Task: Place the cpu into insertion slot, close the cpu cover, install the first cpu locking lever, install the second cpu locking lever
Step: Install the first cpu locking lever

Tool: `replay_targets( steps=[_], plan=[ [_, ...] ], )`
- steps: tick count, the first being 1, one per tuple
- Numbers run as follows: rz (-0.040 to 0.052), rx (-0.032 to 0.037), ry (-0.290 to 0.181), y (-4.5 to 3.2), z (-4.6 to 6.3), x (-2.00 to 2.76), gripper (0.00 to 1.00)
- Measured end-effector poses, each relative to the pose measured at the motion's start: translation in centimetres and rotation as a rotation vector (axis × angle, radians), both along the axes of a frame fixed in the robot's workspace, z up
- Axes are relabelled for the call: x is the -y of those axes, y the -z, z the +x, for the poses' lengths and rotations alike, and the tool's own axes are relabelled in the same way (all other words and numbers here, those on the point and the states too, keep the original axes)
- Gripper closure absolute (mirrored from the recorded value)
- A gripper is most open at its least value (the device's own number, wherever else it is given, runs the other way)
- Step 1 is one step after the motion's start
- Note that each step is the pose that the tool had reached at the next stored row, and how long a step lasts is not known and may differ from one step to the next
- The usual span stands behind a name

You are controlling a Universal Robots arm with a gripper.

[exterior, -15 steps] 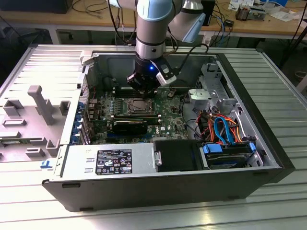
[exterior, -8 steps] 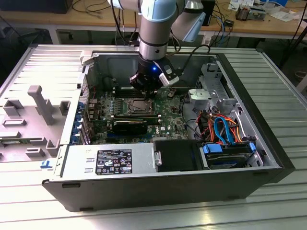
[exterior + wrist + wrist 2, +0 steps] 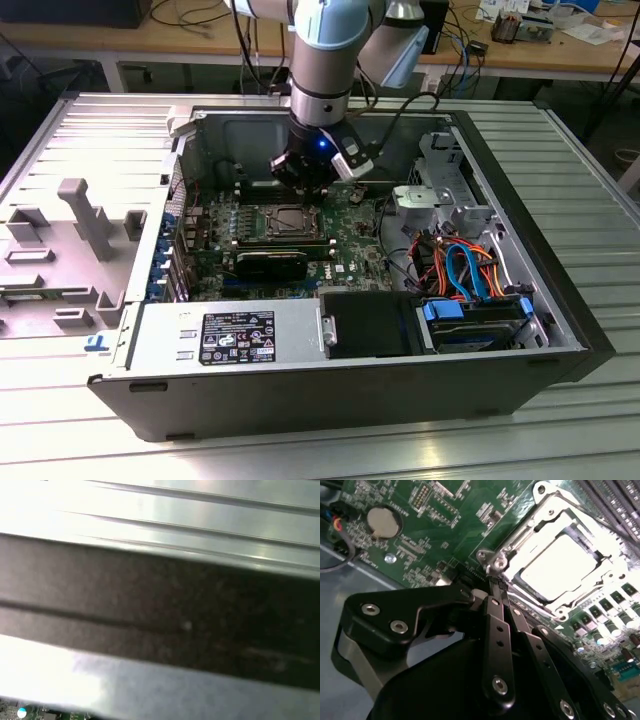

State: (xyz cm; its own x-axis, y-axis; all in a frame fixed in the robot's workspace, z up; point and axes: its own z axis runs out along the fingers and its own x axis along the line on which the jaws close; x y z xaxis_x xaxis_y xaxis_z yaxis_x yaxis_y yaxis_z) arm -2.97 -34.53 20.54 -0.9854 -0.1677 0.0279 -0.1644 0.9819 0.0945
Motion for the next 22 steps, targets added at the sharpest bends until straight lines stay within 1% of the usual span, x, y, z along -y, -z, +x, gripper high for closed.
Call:
replay_targets(
  steps=[2, 3, 5, 8, 10, 14, 18, 19, 20, 22],
  plan=[
    [-0.0023, -0.0006, 0.0, -0.78, 0.0, 0.04, 0.89],
    [-0.0016, -0.0003, 0.0, -1.18, 0.0, 0.03, 0.89],
    [-0.0017, -0.0004, 0.0, -1.7, 0.0, 0.03, 0.89],
    [-0.0017, -0.0004, 0.0, -2.1, 0.0, 0.04, 0.89],
    [-0.0017, -0.0004, 0.0, -2.16, 0.0, 0.12, 0.89],
    [-0.018, -0.0005, 0.006, -2.16, 0.0, 0.64, 0.89],
    [-0.0237, -0.0005, 0.011, -2.15, 0.0, 1.23, 0.89],
    [-0.0266, -0.0004, 0.013, -2.15, 0.0, 1.42, 0.89],
    [-0.0305, -0.0005, 0.014, -2.15, 0.0, 1.54, 0.89],
    [-0.043, -0.0004, 0.02, -2.15, 0.0, 1.59, 0.89]
  ],
)
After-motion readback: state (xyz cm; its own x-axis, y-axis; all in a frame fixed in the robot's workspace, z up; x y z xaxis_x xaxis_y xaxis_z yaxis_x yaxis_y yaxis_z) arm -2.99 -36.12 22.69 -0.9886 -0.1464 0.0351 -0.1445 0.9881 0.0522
